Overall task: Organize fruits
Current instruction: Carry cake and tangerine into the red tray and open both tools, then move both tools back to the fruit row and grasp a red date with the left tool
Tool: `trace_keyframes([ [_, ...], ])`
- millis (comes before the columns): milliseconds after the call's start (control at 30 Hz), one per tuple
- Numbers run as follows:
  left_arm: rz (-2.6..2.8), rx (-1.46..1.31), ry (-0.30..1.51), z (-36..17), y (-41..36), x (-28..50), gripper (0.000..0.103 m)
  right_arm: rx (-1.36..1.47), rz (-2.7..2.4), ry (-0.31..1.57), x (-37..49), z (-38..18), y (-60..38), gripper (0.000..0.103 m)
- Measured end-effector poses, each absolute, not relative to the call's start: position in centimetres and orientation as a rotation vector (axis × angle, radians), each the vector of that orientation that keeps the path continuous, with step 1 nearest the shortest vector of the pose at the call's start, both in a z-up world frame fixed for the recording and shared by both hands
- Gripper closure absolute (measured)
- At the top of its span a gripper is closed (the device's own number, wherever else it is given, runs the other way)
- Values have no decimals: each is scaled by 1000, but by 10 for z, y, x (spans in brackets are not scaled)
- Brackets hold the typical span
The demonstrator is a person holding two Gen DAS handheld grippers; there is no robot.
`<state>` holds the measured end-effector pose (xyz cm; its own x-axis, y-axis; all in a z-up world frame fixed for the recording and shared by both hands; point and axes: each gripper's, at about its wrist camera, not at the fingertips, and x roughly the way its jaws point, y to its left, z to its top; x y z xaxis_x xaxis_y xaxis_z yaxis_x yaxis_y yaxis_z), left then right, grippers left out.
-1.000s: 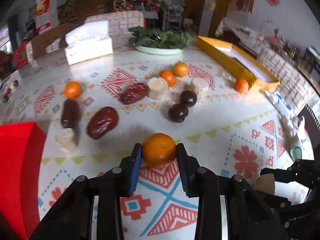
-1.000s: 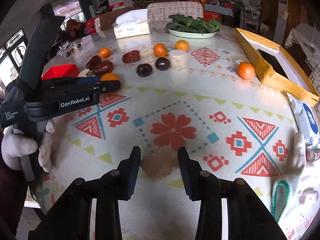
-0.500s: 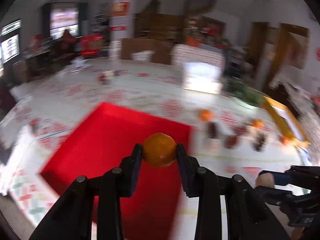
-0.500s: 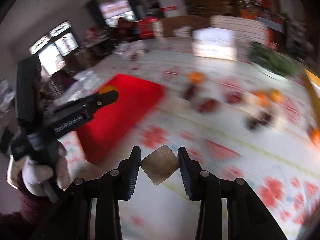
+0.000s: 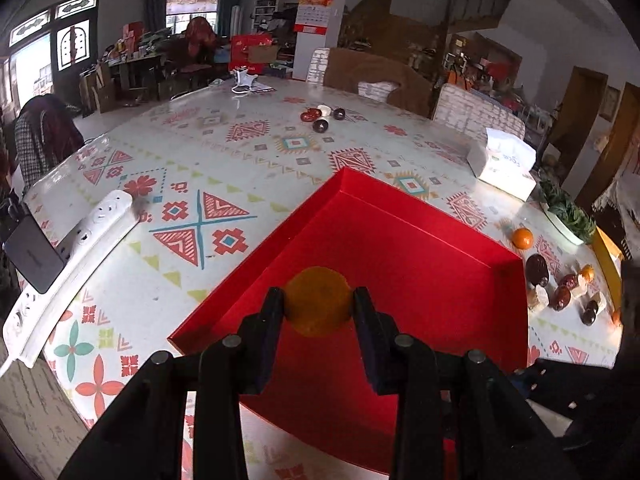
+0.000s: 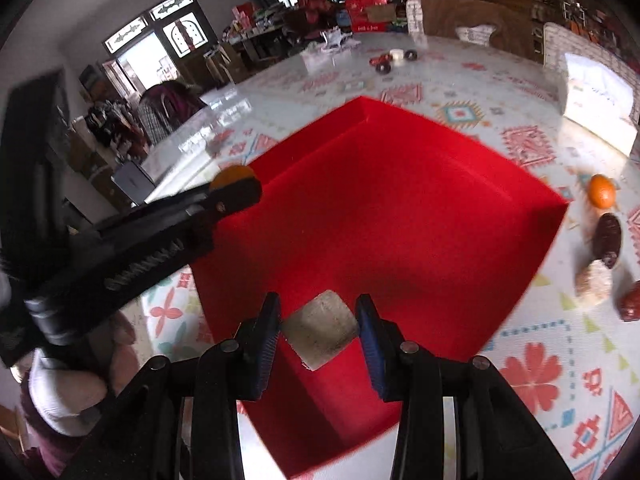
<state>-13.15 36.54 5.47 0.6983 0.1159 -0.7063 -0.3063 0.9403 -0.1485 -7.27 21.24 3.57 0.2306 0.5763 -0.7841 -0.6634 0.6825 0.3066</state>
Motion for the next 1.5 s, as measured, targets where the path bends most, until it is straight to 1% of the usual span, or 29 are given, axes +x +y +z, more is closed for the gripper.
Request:
trace_keyframes([
  [67, 238, -287, 758, 56, 368, -131, 66, -115, 847, 1024, -75, 34, 218, 60],
  [167, 248, -300, 725, 65, 368, -138, 52, -140, 843, 999, -81, 38, 220, 59],
  [200, 252, -300, 714, 69, 367, -140, 47, -144, 842, 988, -81, 40, 221, 55],
  [233, 256, -301, 702, 73, 366, -142, 46, -142, 844, 978, -82, 44, 218, 47],
  [300, 259, -306, 685, 81, 363, -145, 44, -123, 850, 950, -86, 54, 213, 37],
  [400, 240, -305, 649, 97, 350, -151, 41, -99, 838, 898, -90, 70, 196, 37],
  [467, 212, -305, 625, 107, 339, -155, 36, -77, 812, 863, -93, 80, 177, 37],
  [567, 150, -289, 599, 119, 311, -156, 34, -41, 746, 796, -97, 96, 139, 37],
  [600, 129, -282, 597, 121, 302, -155, 33, -34, 715, 765, -99, 101, 125, 34],
  [633, 98, -270, 596, 123, 288, -153, 31, -29, 683, 737, -101, 106, 112, 26],
  [667, 76, -260, 596, 125, 278, -151, 28, -25, 634, 698, -103, 110, 95, 20],
  [700, 53, -249, 598, 125, 266, -149, 27, -26, 594, 673, -103, 113, 80, 8],
  [733, 26, -237, 603, 125, 253, -146, 27, -27, 560, 664, -101, 114, 64, 4],
  [833, -43, -209, 635, 119, 220, -137, 27, -2, 473, 691, -91, 112, 18, 4],
  [967, -114, -161, 685, 104, 179, -128, 27, 137, 332, 739, -74, 102, -67, 4],
  [1000, -134, -144, 697, 99, 169, -126, 27, 161, 305, 750, -73, 99, -83, 7],
  [1033, -154, -120, 712, 93, 158, -123, 27, 188, 283, 762, -70, 95, -99, 13],
  [1067, -175, -96, 725, 89, 145, -120, 27, 222, 268, 781, -66, 90, -116, 17],
  [1133, -215, -63, 737, 82, 126, -116, 27, 275, 260, 823, -58, 78, -138, 30],
  [1233, -258, 0, 765, 68, 98, -101, 27, 332, 282, 874, -47, 62, -150, 40],
  [1333, -274, 43, 787, 59, 81, -78, 32, 336, 292, 886, -47, 53, -152, 40],
  [1433, -307, 76, 793, 55, 69, -51, 34, 340, 332, 908, -38, 47, -144, 40],
  [1467, -317, 90, 797, 54, 66, -44, 37, 332, 343, 915, -36, 45, -140, 40],
  [1500, -334, 109, 809, 51, 63, -35, 39, 321, 357, 924, -32, 44, -134, 40],
])
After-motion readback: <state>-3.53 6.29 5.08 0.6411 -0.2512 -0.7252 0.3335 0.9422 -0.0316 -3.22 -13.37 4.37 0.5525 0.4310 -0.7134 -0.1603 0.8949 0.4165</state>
